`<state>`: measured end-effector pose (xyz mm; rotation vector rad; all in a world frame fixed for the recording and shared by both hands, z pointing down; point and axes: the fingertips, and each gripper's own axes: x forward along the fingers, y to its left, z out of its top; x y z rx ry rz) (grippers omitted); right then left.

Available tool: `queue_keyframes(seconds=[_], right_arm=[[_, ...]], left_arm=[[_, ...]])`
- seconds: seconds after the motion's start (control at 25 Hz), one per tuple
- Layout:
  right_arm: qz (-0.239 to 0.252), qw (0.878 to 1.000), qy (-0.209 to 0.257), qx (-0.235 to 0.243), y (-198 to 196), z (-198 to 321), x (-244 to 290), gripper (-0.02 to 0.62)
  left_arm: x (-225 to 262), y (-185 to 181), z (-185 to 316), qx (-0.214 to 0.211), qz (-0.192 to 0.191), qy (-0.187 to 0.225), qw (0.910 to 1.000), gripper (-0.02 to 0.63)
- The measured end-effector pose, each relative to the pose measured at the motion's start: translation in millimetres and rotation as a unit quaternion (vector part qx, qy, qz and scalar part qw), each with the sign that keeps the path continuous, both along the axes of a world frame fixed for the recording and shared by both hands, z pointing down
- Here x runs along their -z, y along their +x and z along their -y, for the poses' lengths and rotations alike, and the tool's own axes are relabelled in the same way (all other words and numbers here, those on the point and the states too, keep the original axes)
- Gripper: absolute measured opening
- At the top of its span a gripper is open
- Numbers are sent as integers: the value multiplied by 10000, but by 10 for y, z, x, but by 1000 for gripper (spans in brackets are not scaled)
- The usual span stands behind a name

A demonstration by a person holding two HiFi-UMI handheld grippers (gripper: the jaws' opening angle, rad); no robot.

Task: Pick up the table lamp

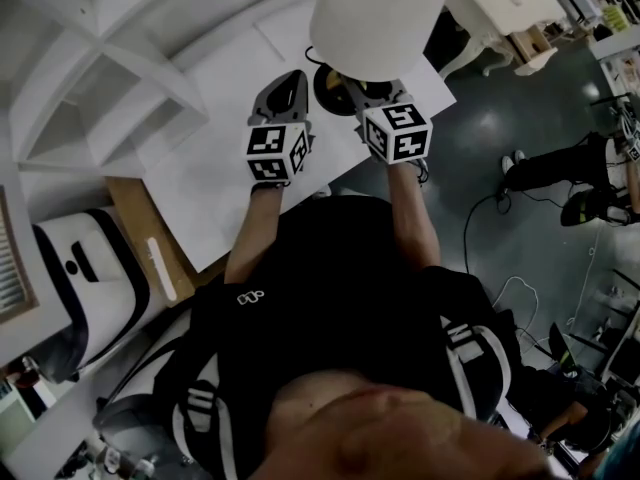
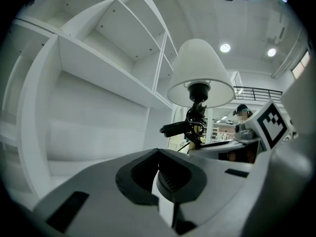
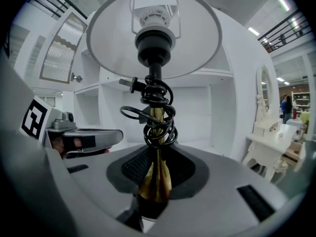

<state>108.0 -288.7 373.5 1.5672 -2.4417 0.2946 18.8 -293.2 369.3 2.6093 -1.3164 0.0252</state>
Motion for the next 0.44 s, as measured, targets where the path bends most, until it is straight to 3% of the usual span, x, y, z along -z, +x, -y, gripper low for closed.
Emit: queue_keyframes(seconds=[0.44], right_arm=[[-42,10000,-32,0,-31,54,-39,103]], left_arm=[[-36,-47,37,18,27,-48,10000,11]])
